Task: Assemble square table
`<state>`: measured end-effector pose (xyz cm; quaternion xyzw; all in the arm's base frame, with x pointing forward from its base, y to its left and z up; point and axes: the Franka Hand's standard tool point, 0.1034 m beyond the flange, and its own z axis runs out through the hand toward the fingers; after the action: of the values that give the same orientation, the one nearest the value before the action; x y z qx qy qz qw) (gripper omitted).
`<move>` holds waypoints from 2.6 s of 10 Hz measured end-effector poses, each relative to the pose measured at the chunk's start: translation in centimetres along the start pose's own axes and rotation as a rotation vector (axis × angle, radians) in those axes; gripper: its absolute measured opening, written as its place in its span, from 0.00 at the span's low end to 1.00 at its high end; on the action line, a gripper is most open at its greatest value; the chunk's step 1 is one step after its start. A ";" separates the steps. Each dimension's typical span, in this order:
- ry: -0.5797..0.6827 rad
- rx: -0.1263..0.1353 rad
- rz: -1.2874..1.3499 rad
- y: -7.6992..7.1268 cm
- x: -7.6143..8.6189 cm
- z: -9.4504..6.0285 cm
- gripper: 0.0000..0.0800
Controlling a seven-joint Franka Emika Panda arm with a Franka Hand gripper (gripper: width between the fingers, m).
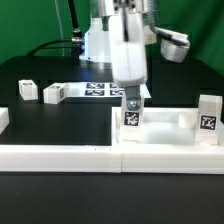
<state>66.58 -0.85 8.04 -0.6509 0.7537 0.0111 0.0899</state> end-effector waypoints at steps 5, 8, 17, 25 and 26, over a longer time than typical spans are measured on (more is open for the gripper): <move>0.030 0.015 -0.393 0.0 -0.9 0.3 0.61; 0.049 0.039 -0.537 0.0 -0.7 -0.2 0.81; 0.103 -0.030 -1.201 -0.3 -0.7 1.1 0.78; 0.078 0.000 -0.113 0.2 -0.6 1.1 0.37; 0.045 0.017 0.009 0.0 -0.4 1.1 0.37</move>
Offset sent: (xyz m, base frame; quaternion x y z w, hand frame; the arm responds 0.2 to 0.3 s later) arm -0.0064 0.0076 -0.0045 0.0198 0.0517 -0.3367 0.9400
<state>66.75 -0.35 7.06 -0.6467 0.7587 -0.0094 0.0783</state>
